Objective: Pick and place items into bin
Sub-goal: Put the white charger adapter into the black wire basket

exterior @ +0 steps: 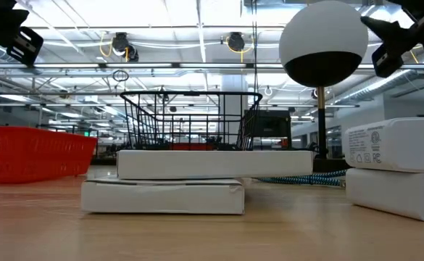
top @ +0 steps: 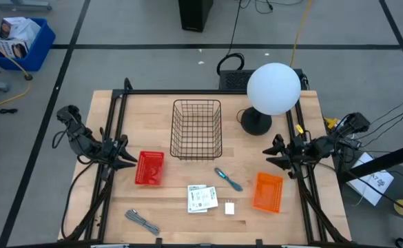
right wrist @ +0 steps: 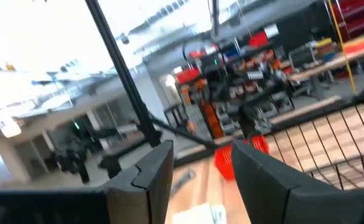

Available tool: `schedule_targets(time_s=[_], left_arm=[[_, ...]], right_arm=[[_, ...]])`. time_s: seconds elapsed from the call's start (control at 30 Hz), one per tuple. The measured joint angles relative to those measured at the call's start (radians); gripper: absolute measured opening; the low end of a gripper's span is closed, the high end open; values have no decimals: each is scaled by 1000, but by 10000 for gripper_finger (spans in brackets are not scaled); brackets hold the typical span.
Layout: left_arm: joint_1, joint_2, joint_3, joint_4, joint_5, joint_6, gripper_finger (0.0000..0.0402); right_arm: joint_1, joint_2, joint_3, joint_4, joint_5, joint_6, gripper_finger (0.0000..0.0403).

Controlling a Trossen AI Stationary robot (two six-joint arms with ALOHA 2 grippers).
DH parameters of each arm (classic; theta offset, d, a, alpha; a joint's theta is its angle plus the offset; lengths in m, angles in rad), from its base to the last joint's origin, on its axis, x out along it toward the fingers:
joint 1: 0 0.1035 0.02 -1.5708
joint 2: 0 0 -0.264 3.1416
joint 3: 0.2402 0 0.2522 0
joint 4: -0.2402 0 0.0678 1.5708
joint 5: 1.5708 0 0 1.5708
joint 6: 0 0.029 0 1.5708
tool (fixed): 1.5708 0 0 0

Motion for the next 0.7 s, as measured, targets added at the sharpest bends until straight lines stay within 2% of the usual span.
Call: schedule_targets(time_s=[0.17, 0.33, 0.5, 0.6, 0.7], left_arm=[[0, 0, 0, 0, 0, 0, 77], [0, 0, 0, 1, 0, 0, 76], [0, 0, 0, -2, -1, 0, 77], [0, 0, 0, 2, -1, 0, 77], [0, 0, 0, 1, -2, 0, 76]], right_arm=[[31, 309, 27, 211, -52, -11, 157], [111, 702, 229, 180, -52, 43, 169], [199, 1102, 517, 81, -29, -38, 216], [220, 1257, 684, -11, 27, -76, 254], [223, 1354, 795, -156, 85, -78, 287]])
